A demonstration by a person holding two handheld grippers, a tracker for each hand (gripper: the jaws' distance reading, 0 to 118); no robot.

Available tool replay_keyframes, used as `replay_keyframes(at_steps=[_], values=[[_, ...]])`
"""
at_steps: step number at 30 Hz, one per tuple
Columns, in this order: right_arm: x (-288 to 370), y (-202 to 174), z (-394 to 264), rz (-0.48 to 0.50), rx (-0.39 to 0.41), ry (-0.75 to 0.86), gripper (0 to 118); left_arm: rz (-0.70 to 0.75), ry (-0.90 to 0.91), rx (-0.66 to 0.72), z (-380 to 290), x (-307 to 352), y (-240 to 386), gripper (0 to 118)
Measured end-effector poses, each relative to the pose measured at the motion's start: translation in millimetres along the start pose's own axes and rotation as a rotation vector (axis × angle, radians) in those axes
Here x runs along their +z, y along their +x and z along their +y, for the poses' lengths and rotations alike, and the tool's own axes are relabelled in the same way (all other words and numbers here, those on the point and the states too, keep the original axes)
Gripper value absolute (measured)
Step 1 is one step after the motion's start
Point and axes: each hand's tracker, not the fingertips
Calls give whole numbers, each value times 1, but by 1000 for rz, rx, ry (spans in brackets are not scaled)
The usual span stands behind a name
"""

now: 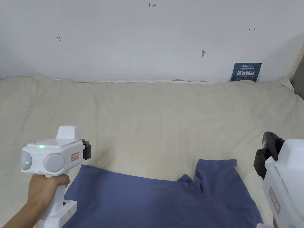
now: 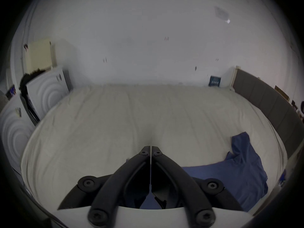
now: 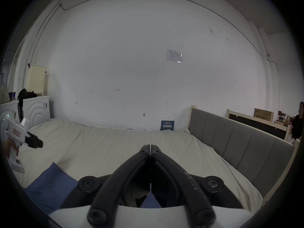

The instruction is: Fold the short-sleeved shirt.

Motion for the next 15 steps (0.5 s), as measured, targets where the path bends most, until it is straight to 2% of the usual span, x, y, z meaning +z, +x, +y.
replay_keyframes(at_steps=[1, 2, 4, 5, 6, 9, 12, 13, 15], values=[[-8, 0, -2, 0, 0, -10, 1, 12, -35, 21, 0, -15, -4, 8], [-14, -1, -5, -2, 0, -18, 1, 13, -78, 30, -2, -31, -10, 30], [-27, -2, -11, -5, 3, -37, 1, 33, -131, 62, -7, -56, -20, 86], [-33, -1, -15, -6, 1, -50, 1, 43, -181, 74, -11, -67, -20, 110], [-38, -1, -18, -8, -2, -60, 1, 63, -214, 88, -15, -76, -22, 113], [-52, 0, -30, -10, -8, -97, 1, 79, -262, 91, -32, -109, -32, 101], [-64, 3, -43, -20, -12, -143, 1, 120, -333, 43, -48, -134, -33, 97], [-67, 5, -48, -24, -15, -157, 1, 130, -339, 33, -53, -140, -31, 93], [-73, 8, -55, -25, -22, -192, 1, 121, -351, 22, -60, -148, -28, 76]])
